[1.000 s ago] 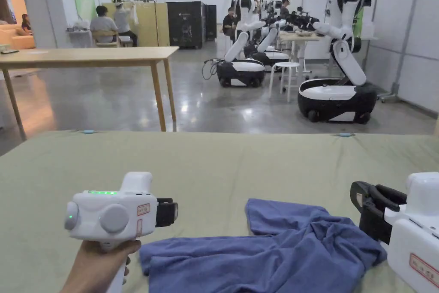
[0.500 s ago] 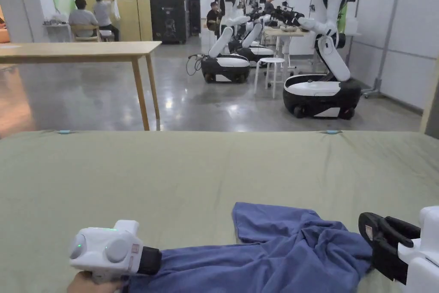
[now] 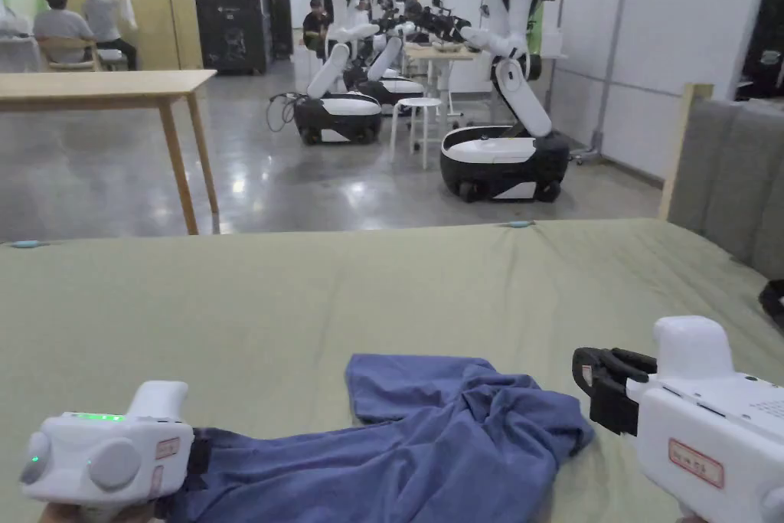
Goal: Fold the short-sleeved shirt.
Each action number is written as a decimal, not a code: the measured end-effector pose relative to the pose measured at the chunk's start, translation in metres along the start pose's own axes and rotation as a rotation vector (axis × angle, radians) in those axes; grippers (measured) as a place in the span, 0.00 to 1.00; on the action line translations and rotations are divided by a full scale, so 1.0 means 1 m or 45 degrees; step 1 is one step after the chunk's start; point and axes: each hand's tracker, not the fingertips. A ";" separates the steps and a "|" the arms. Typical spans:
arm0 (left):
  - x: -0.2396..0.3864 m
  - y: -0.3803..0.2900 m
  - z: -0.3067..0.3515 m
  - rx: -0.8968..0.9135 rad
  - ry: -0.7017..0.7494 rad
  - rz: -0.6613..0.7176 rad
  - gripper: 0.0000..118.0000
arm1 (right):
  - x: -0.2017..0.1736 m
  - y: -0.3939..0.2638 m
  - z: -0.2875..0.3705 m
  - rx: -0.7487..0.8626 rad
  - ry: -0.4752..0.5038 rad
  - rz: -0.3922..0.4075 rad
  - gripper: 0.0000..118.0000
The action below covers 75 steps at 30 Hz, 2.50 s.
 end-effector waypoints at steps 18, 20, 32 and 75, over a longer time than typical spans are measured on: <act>0.028 0.006 0.027 0.041 -0.056 -0.028 0.03 | 0.142 -0.071 -0.196 -0.603 -0.003 -0.258 0.94; 0.027 0.006 0.026 0.024 -0.055 -0.027 0.03 | 0.136 -0.076 -0.209 -0.613 0.049 -0.258 0.79; 0.027 0.004 0.020 0.025 -0.045 -0.006 0.03 | 0.102 -0.080 -0.205 -0.642 0.091 -0.146 0.09; -0.022 0.391 0.230 0.986 0.174 0.019 0.03 | -0.043 0.411 -0.162 0.273 -0.151 0.111 0.09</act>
